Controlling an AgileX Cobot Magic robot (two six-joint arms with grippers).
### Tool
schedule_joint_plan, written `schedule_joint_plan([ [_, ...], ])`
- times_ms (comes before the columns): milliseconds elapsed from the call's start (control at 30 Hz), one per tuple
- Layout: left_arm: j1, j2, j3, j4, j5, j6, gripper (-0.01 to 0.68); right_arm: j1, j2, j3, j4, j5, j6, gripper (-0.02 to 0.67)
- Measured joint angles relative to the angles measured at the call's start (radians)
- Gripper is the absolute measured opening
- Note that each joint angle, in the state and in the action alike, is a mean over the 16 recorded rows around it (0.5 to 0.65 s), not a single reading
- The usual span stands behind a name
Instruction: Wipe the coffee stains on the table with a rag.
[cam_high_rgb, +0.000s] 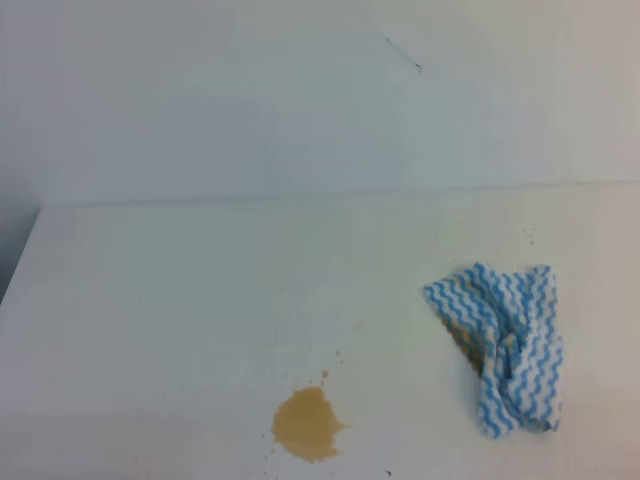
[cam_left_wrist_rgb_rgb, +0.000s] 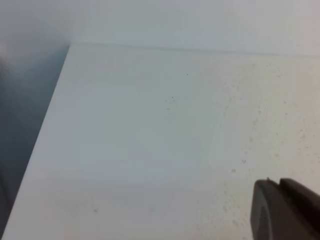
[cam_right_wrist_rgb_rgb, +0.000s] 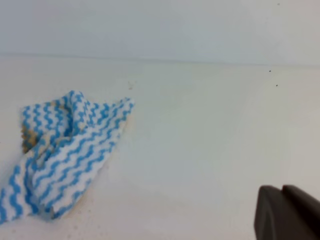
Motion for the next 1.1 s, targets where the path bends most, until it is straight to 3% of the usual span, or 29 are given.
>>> schedule_joint_plan([
  [1100, 0.0, 0.0, 0.0, 0.0, 0.0, 0.001, -0.004, 0.0, 0.001, 0.0, 0.0, -0.109, 0.0, -0.004],
])
